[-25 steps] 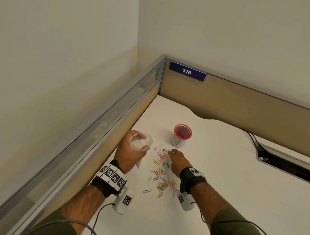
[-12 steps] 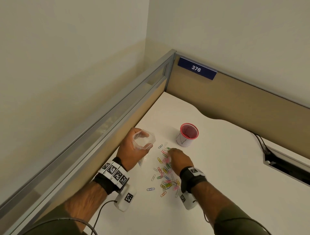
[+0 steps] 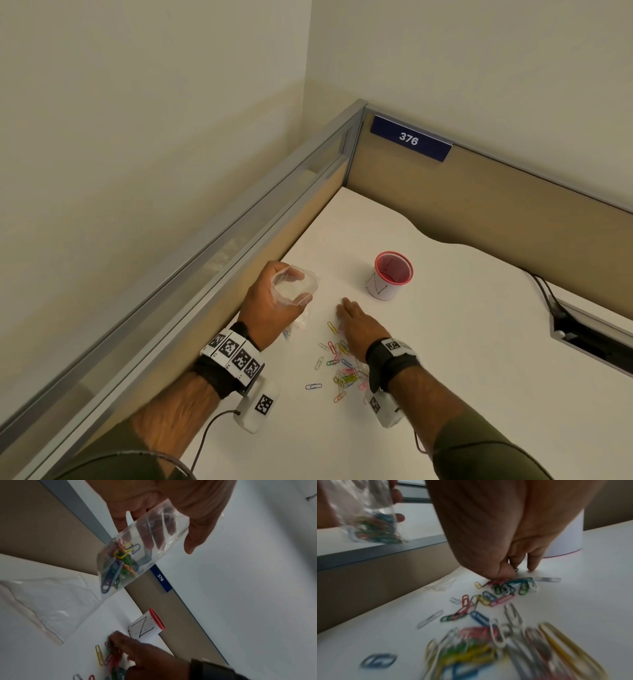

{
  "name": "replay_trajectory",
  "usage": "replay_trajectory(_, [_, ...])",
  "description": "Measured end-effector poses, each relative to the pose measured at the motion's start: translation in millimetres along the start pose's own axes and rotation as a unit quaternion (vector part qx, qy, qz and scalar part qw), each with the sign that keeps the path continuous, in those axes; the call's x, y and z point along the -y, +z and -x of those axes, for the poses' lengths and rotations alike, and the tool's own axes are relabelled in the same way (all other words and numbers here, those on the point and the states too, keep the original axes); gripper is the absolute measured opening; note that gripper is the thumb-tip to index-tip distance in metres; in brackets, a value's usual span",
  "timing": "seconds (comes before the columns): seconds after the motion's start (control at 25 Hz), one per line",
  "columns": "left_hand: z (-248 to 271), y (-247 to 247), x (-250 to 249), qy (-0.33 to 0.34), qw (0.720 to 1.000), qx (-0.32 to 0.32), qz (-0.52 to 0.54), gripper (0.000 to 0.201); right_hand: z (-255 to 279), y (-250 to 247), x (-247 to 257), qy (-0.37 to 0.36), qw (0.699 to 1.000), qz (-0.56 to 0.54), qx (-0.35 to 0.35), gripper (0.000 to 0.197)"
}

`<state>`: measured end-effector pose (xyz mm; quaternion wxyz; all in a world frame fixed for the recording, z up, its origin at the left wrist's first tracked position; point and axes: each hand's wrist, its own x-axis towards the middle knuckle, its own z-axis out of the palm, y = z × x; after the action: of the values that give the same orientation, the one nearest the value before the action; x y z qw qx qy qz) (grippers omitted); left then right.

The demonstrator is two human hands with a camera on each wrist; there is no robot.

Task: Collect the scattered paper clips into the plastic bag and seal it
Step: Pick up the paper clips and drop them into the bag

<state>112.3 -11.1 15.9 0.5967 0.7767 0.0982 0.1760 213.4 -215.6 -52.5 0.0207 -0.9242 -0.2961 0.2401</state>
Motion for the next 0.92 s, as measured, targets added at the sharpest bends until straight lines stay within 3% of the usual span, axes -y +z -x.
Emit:
replay_trajectory(0.12, [-1.1, 5.4, -0.7, 0.005, 1.000, -0.004, 0.002, 0.043, 32.5, 12.8, -1.9, -0.001, 0.999, -0.032, -0.017, 0.065])
replay_trajectory(0.24, [2.0, 13.3, -2.4, 0.007, 1.000, -0.001, 0.013, 0.042, 52.2, 9.2, -13.3, 0.044, 0.992, -0.082, -0.091, 0.043])
replay_trajectory(0.32, [5.6, 17.1, -3.2, 0.007, 1.000, 0.006, 0.016, 0.041, 53.4, 6.8, -24.2, 0.078, 0.987, -0.101, -0.101, 0.045])
replay_trajectory(0.44, [11.6, 24.3, -4.7, 0.008, 1.000, 0.013, 0.024, 0.040, 52.8, 12.3, -28.7, 0.065, 0.993, -0.087, -0.050, 0.057])
replay_trajectory(0.68, [19.2, 31.2, -10.6, 0.014, 1.000, 0.011, 0.022, 0.041, 61.5, 25.2, -27.4, 0.049, 0.996, -0.050, -0.052, 0.032])
replay_trajectory(0.92, [29.8, 32.6, -14.1, 0.009, 1.000, 0.014, 0.019, 0.041, 54.6, 19.0, -13.6, 0.013, 0.998, -0.062, -0.018, 0.052])
